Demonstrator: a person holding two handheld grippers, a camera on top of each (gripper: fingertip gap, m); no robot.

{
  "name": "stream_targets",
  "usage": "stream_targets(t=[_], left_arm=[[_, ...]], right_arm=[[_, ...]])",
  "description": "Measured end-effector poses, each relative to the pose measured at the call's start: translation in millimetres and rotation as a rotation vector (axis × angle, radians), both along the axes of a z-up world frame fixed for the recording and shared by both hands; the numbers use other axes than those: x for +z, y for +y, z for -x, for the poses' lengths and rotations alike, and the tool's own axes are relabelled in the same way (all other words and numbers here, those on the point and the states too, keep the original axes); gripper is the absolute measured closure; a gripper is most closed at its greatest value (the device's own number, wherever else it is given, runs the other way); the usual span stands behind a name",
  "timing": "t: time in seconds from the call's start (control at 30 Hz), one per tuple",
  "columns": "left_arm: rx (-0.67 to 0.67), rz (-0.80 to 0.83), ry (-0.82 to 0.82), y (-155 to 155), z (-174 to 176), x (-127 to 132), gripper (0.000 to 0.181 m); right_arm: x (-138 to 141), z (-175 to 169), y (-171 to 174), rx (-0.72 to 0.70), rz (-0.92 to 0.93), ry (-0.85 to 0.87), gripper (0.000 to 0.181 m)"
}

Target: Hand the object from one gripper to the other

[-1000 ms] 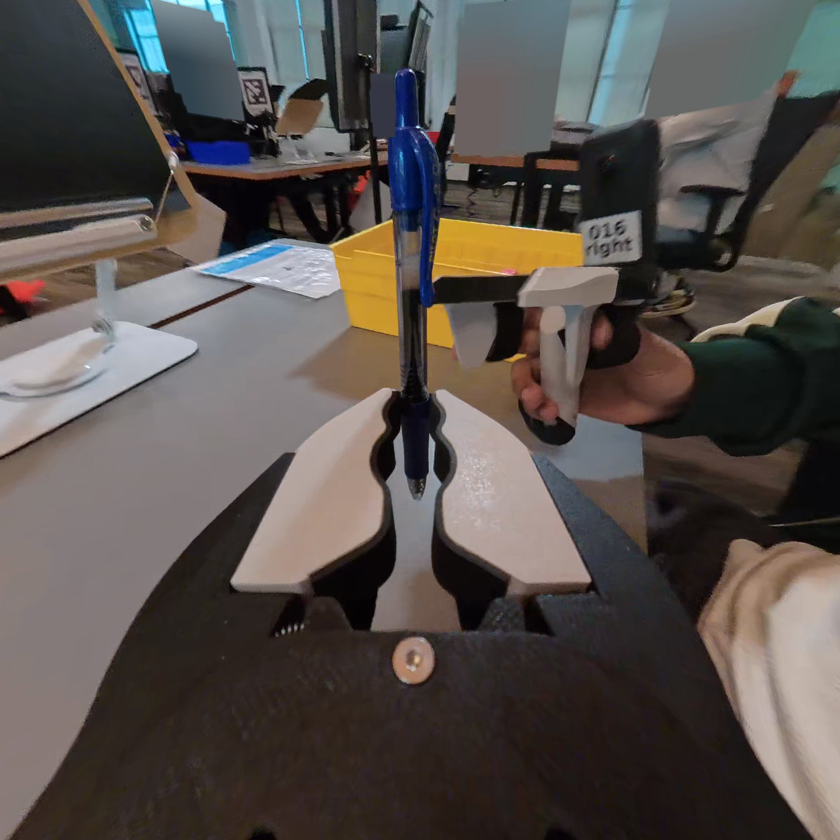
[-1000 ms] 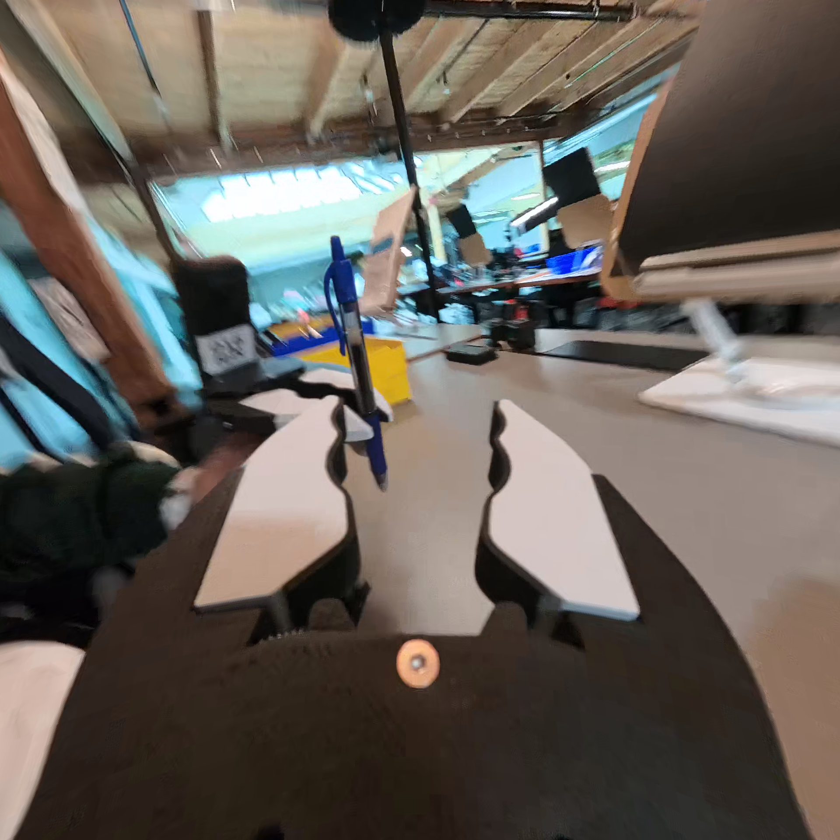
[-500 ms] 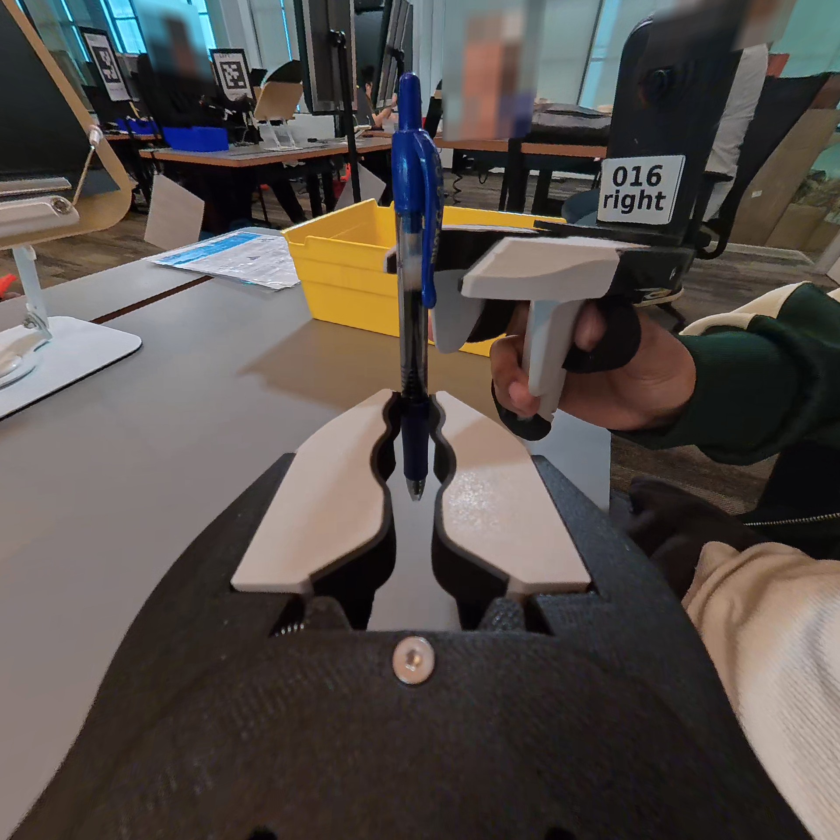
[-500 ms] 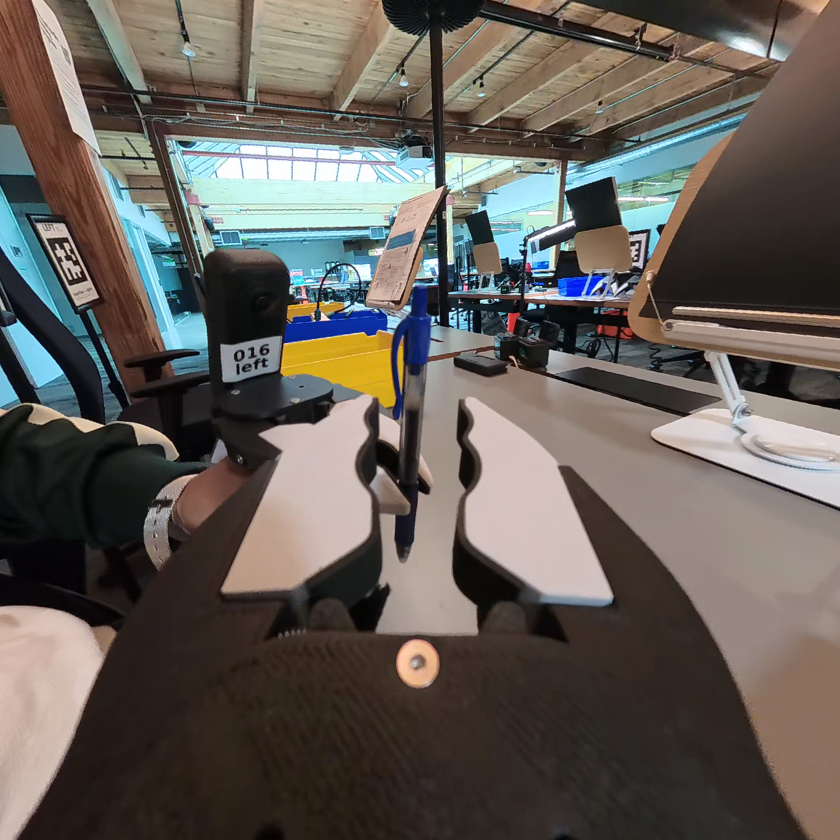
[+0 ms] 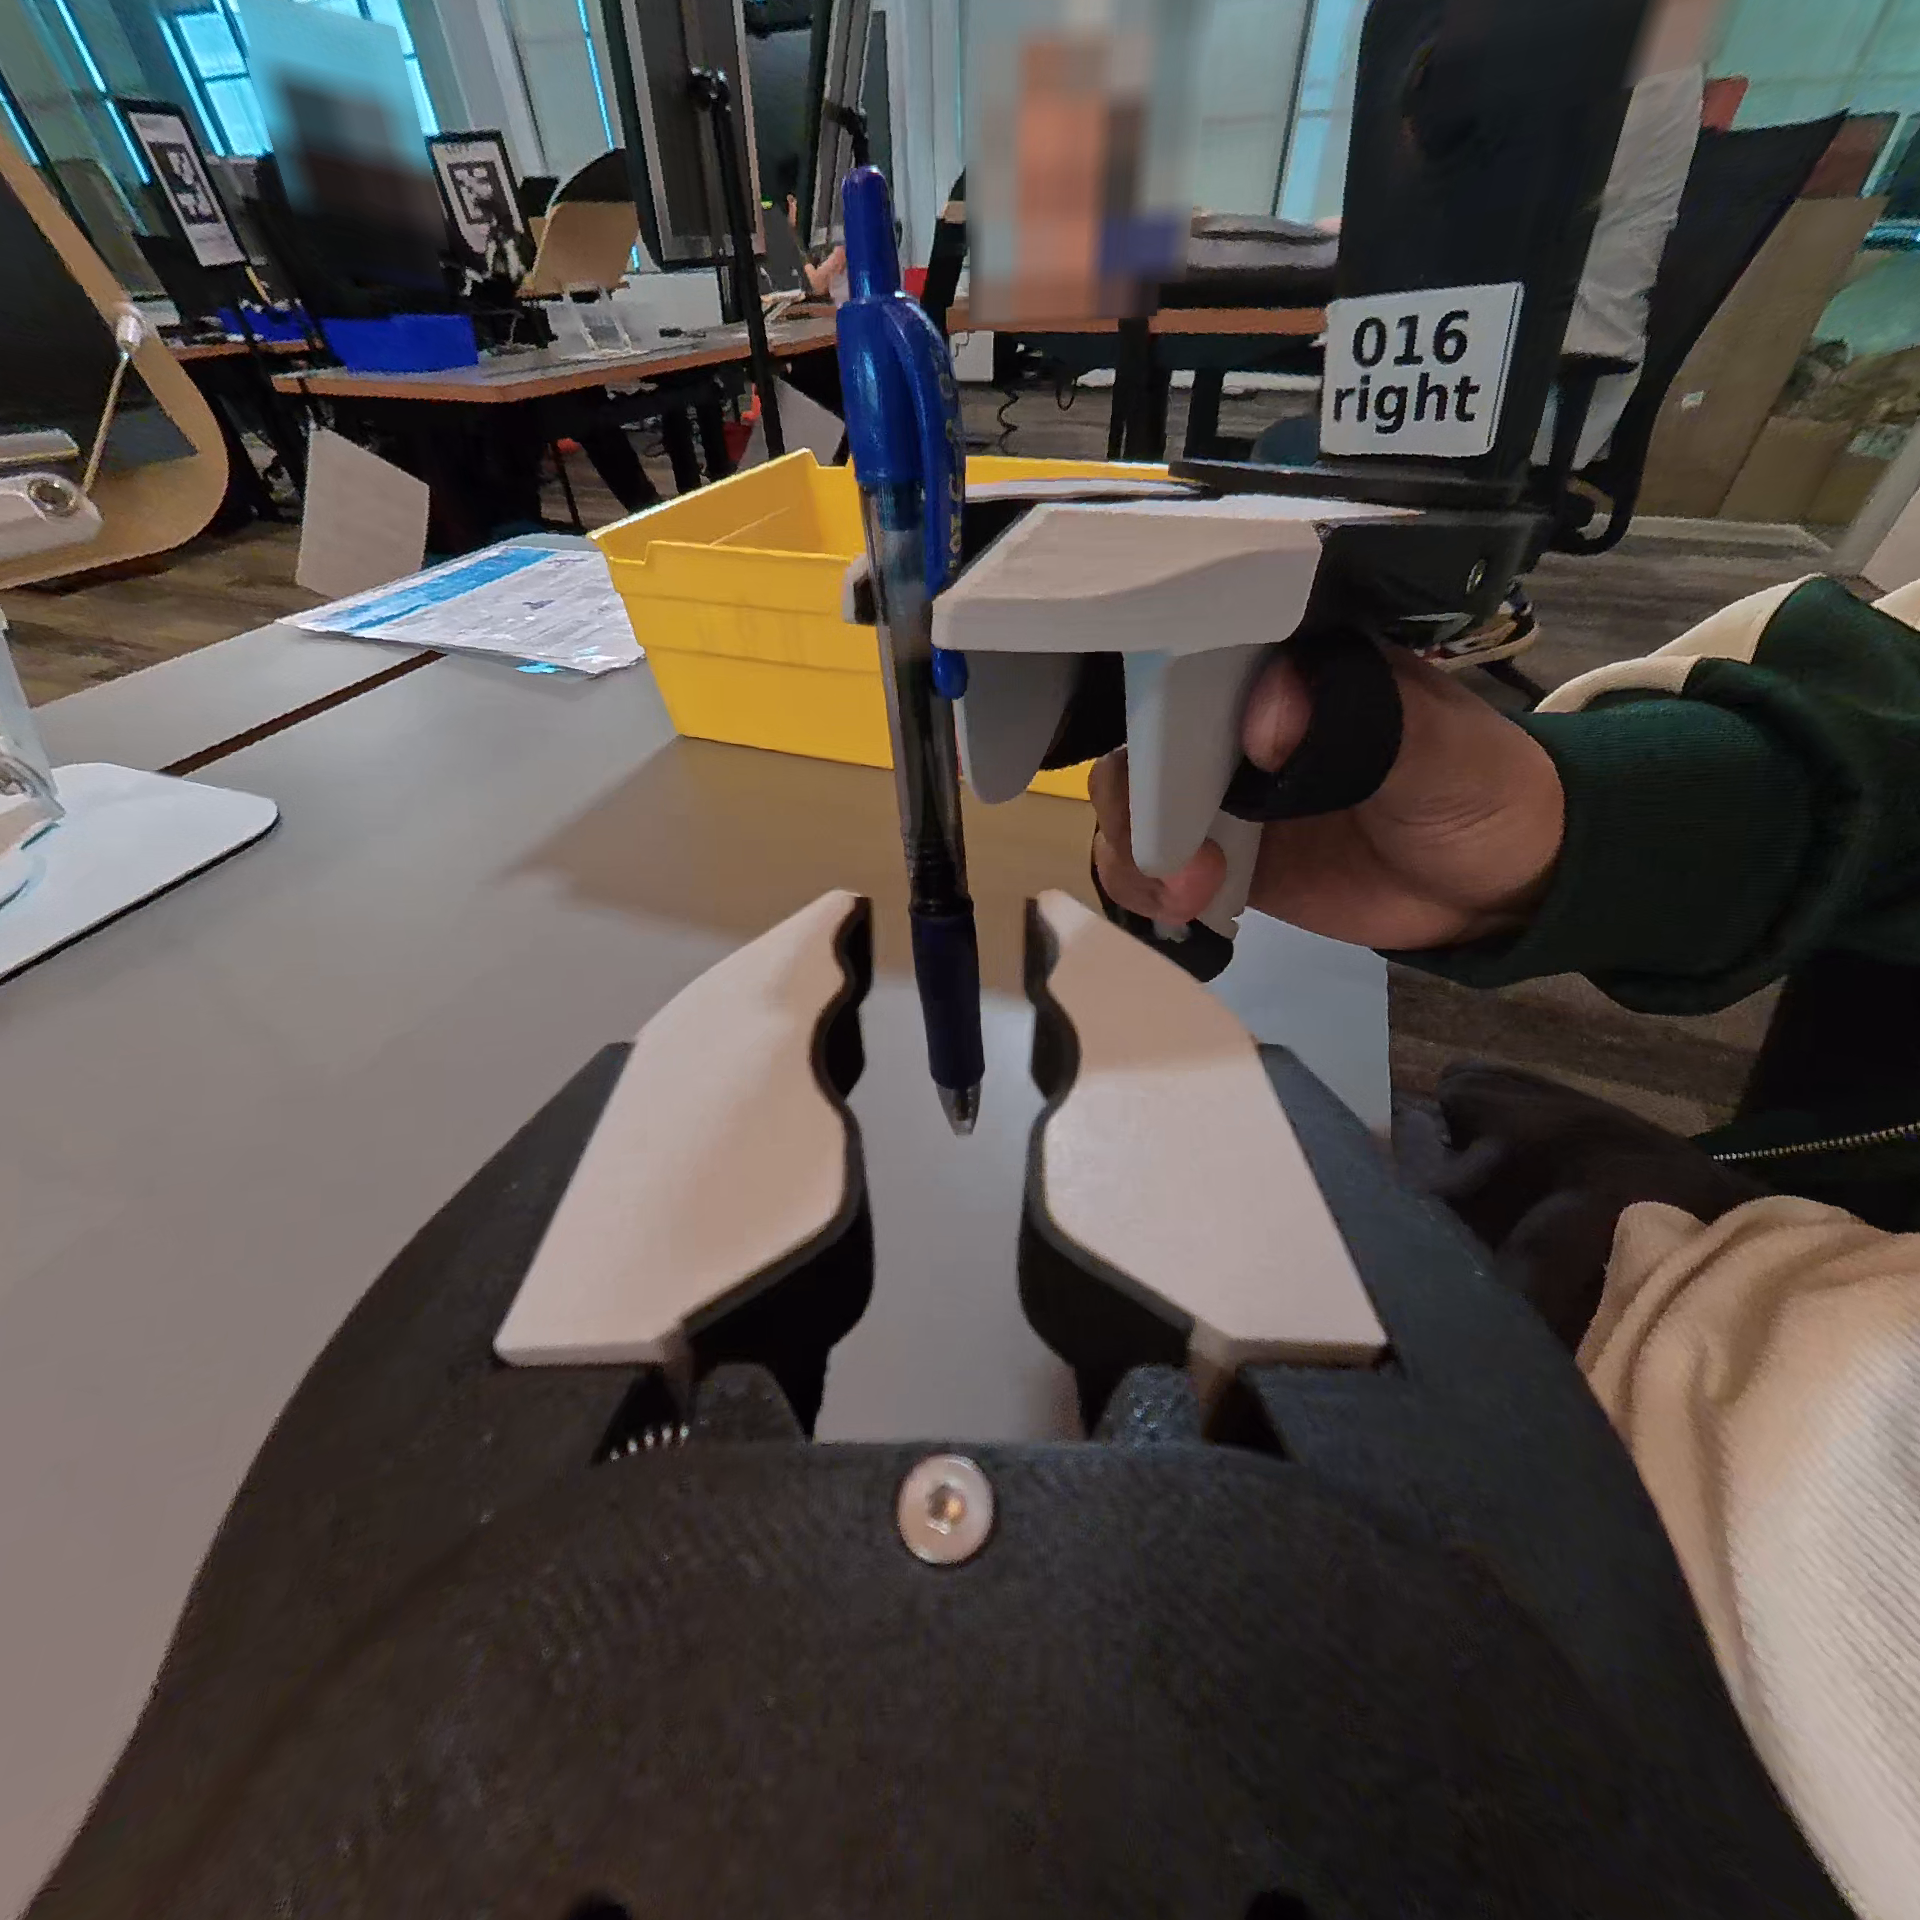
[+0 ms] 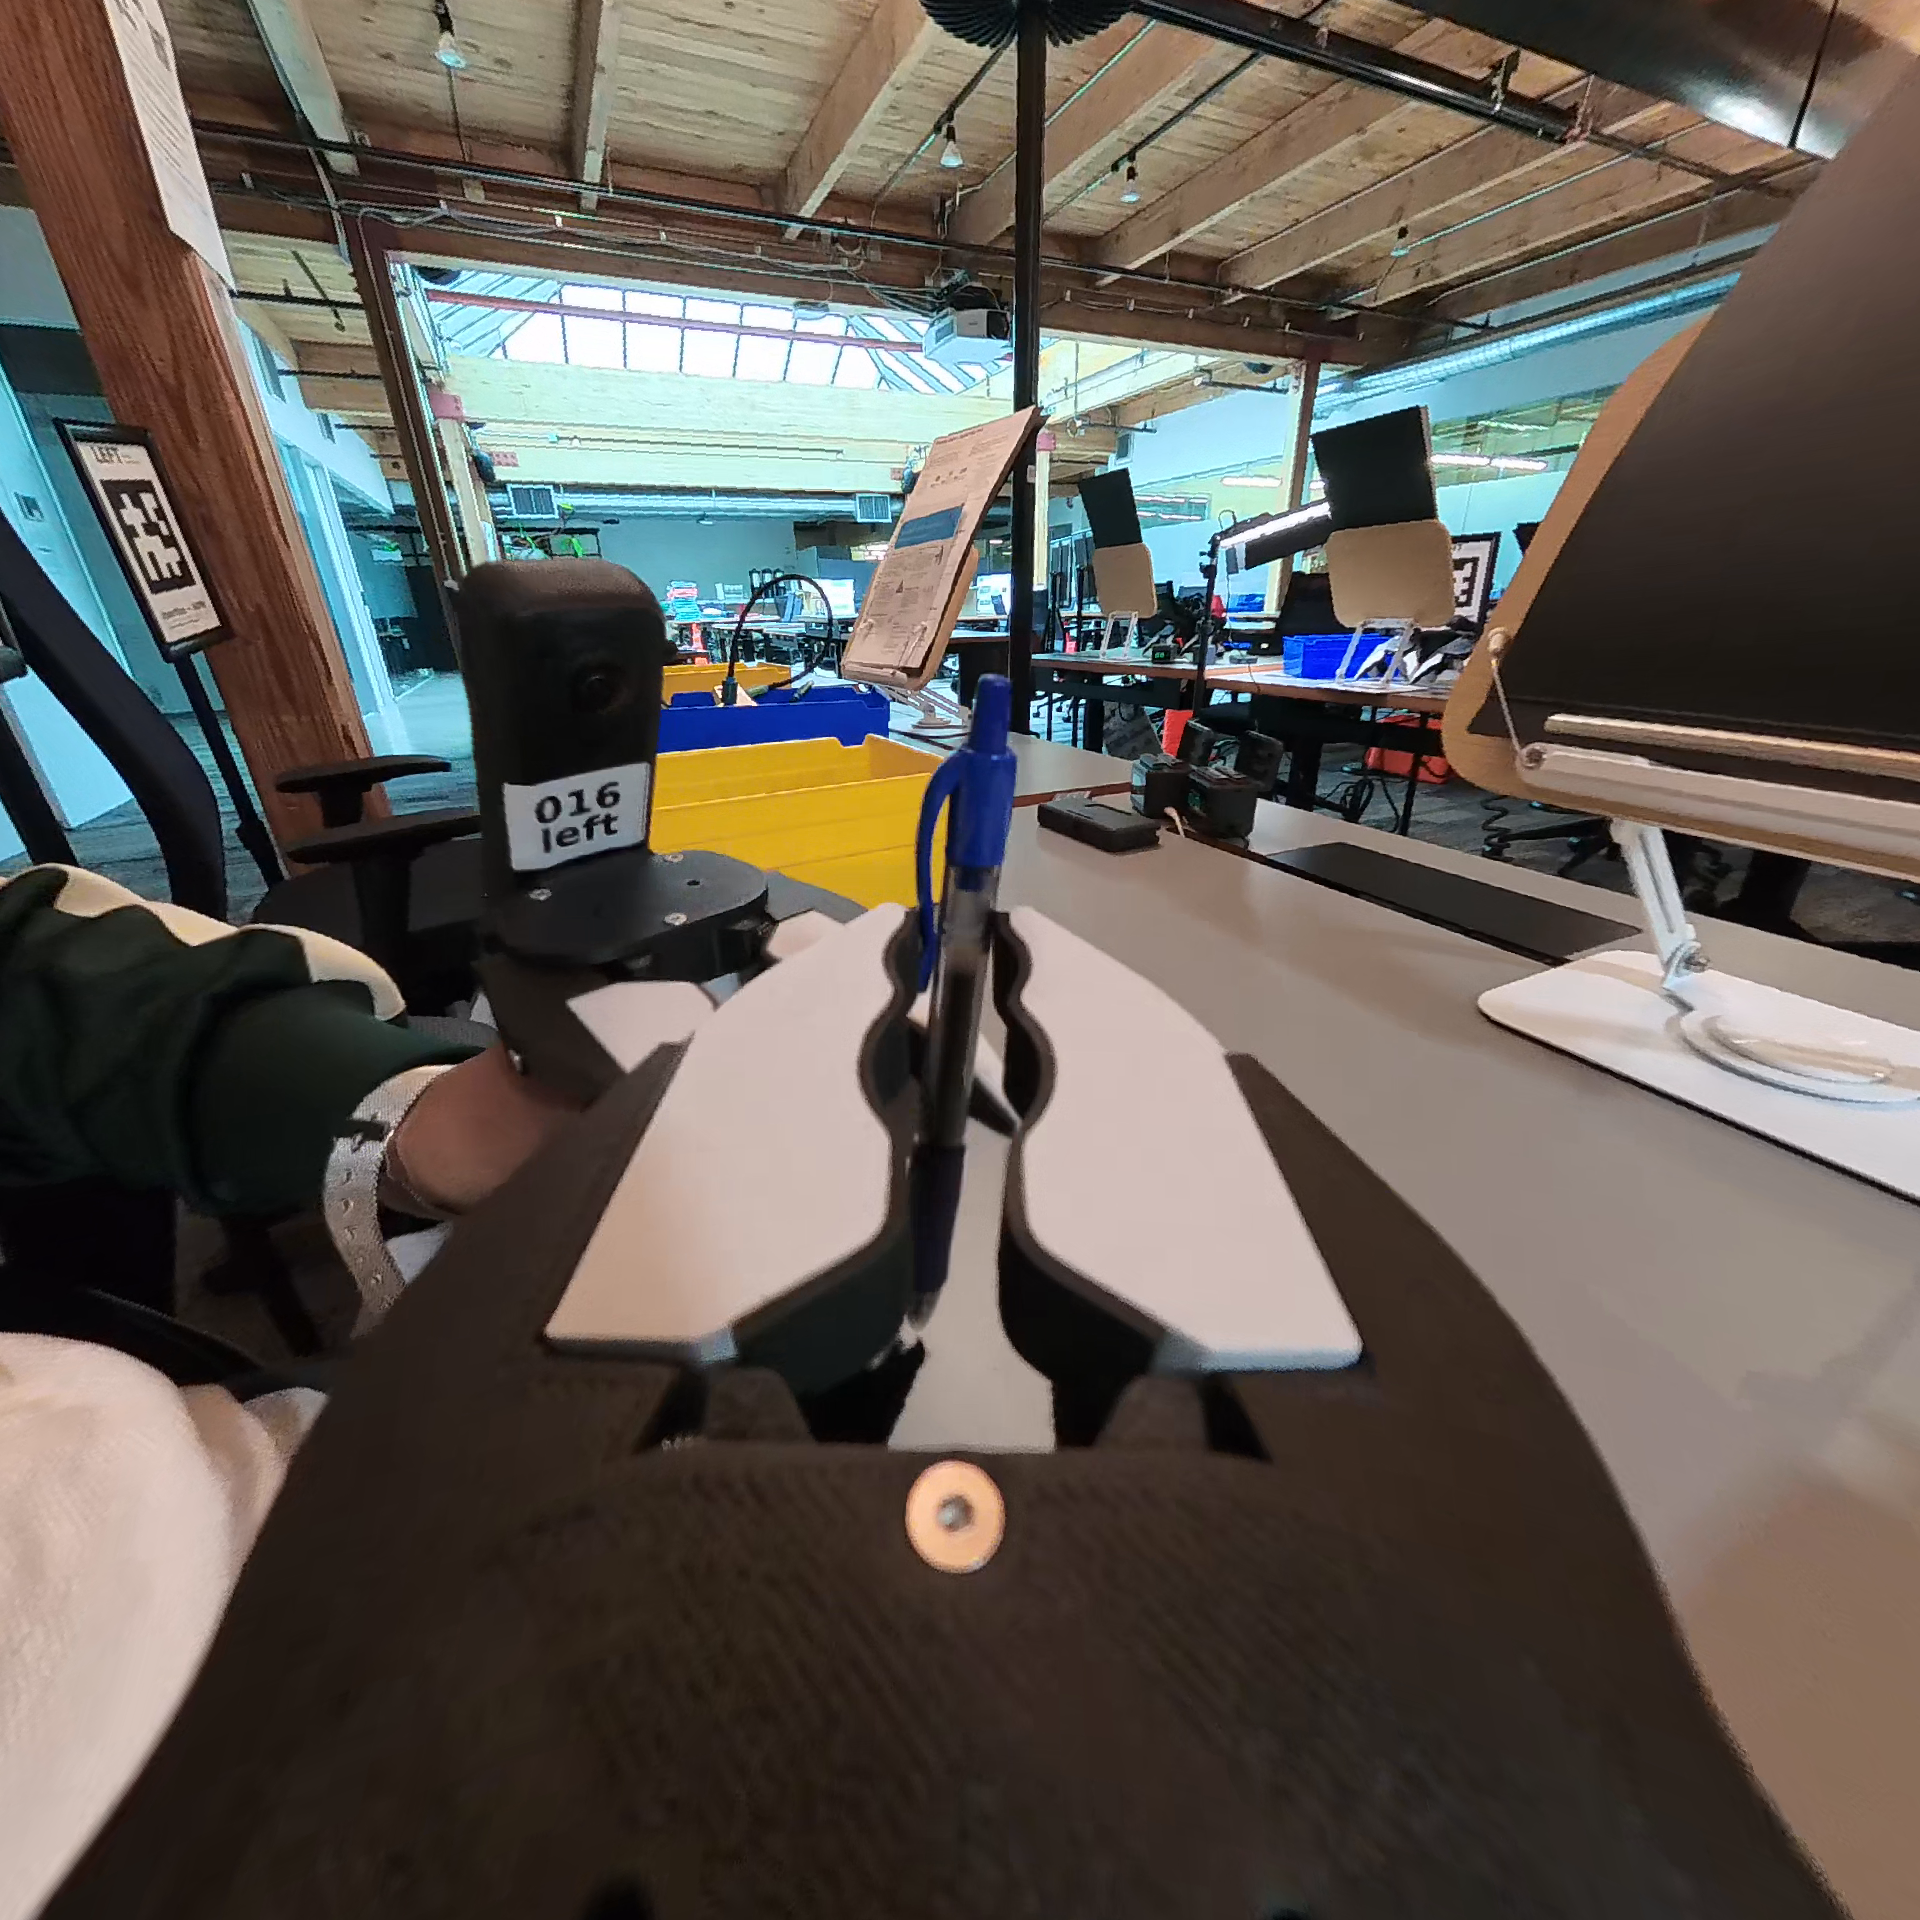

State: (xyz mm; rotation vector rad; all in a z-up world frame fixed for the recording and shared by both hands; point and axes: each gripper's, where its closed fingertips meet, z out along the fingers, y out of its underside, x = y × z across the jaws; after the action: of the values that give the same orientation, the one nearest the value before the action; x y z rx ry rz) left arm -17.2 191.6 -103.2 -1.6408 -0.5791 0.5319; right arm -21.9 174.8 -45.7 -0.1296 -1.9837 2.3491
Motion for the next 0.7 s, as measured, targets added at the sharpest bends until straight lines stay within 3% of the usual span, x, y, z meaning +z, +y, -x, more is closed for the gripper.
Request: stream_targets(t=[0.03,0.27,0.47,0.6,0.7], left_arm=[[-0.004,-0.011,0.009,0,0,2,0.146],[-0.047,-0.184,0.117,-24,-4,50,0.115],[-0.255,-0.3,-0.036,-21,-19,61,0.132],[-0.281,-0.318,-0.042,-18,-22,61,0.14],[-0.309,-0.324,-0.029,-16,-28,66,0.155]], right_arm=[[1,0,1,0.003,0.003,0.008,0.168],[-1,-1,5,0.127,0.025,-0.031,0.168],[-15,-26,-11,0.242,-0.051,0.0,0.168],[-22,-38,-18,0.259,-0.095,0.043,0.168],[-24,-41,-20,0.27,-0.108,0.047,0.168]])
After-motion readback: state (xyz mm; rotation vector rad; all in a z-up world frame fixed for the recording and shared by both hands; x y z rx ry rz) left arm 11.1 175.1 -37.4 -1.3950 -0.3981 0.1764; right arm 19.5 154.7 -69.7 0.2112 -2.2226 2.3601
